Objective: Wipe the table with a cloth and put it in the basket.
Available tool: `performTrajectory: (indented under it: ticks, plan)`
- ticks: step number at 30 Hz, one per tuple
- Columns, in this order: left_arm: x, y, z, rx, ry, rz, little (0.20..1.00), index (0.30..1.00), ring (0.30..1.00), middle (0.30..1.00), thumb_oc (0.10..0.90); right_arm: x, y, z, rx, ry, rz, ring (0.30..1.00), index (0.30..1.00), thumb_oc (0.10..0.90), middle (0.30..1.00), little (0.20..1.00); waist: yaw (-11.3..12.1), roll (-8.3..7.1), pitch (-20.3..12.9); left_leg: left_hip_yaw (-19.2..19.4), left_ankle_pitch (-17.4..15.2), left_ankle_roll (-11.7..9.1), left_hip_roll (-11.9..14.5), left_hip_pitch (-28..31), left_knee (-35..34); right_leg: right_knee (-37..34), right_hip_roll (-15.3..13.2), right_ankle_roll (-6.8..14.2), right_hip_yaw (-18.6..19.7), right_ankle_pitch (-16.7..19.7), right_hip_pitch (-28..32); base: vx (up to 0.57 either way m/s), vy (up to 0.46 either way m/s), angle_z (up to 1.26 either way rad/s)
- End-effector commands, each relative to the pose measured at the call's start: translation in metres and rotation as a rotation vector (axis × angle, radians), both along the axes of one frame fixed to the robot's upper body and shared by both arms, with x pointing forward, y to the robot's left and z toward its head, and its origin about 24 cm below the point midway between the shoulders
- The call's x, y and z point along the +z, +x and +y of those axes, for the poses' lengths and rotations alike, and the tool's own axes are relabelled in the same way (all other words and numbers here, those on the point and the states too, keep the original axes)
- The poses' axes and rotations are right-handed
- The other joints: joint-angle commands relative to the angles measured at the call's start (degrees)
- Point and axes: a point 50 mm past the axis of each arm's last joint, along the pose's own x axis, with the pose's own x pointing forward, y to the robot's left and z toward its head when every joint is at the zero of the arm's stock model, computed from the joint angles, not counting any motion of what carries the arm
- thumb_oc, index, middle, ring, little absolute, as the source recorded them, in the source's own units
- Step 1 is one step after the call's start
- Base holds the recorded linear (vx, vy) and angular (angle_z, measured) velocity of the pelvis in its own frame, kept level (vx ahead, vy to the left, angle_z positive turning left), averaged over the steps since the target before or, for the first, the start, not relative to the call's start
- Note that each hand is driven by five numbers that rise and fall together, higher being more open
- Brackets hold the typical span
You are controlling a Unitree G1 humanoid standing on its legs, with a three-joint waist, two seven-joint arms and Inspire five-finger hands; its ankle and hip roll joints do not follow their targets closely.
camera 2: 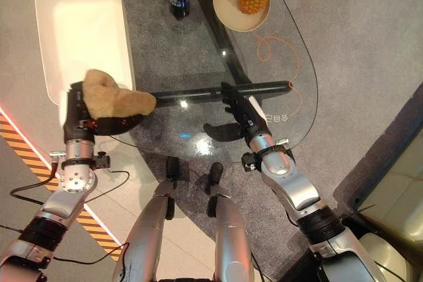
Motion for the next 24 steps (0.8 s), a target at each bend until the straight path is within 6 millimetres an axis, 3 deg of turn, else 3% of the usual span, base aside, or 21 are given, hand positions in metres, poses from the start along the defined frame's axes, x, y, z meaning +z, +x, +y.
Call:
performTrajectory:
  ticks: [1, 6, 13, 24]
  plan:
    - [0.069, -0.013, -0.01, -0.031, 0.014, -0.375, 0.2, 0.3, 0.3, 0.3, 0.1, 0.011, -0.005, 0.011, 0.082, 0.041, -0.029, 0.9, 0.9, 0.8, 0.9, 0.9, 1.1, 1.27, -1.3, 1.7, -8.4, -0.2, -0.4, 1.2, 6.4, 0.1, 0.9, 1.9, 1.3, -0.4, 0.5, 0.01, 0.084, 0.0]
    - [0.079, -0.012, 0.001, 0.054, 0.005, -0.406, 0.2, 0.3, 0.3, 0.3, 0.1, -0.014, -0.009, 0.016, 0.128, -0.047, 0.103, 0.9, 0.9, 0.8, 0.9, 0.9, 1.0, 1.7, -1.3, 2.1, -8.3, -0.4, -0.4, 0.4, 7.1, 0.3, 0.5, 1.6, 1.7, -0.5, -0.2, 0.01, 0.088, 0.02]
    - [0.088, -0.003, 0.021, 0.196, -0.097, -0.432, 0.2, 0.3, 0.3, 0.3, 0.1, -0.03, -0.008, 0.023, 0.178, -0.116, 0.207, 0.9, 0.9, 0.8, 0.9, 0.9, 0.5, 1.64, -1.3, 2.5, -8.5, -0.4, -0.4, -2.2, 9.1, 1.4, 0.6, 1.3, 2.7, -0.5, -2.7, 0.02, 0.094, 0.0]
    - [0.134, 0.014, 0.054, 0.465, -0.096, -0.478, 0.2, 0.3, 0.3, 0.3, 0.1, -0.056, -0.01, 0.032, 0.247, -0.196, 0.356, 0.9, 0.9, 0.8, 0.9, 0.9, -1.0, 0.48, -1.3, 3.5, -9.7, -0.1, 0.1, -7.1, 12.2, 2.0, 1.3, 1.5, 4.6, 0.5, -7.1, 0.02, 0.078, -0.02]
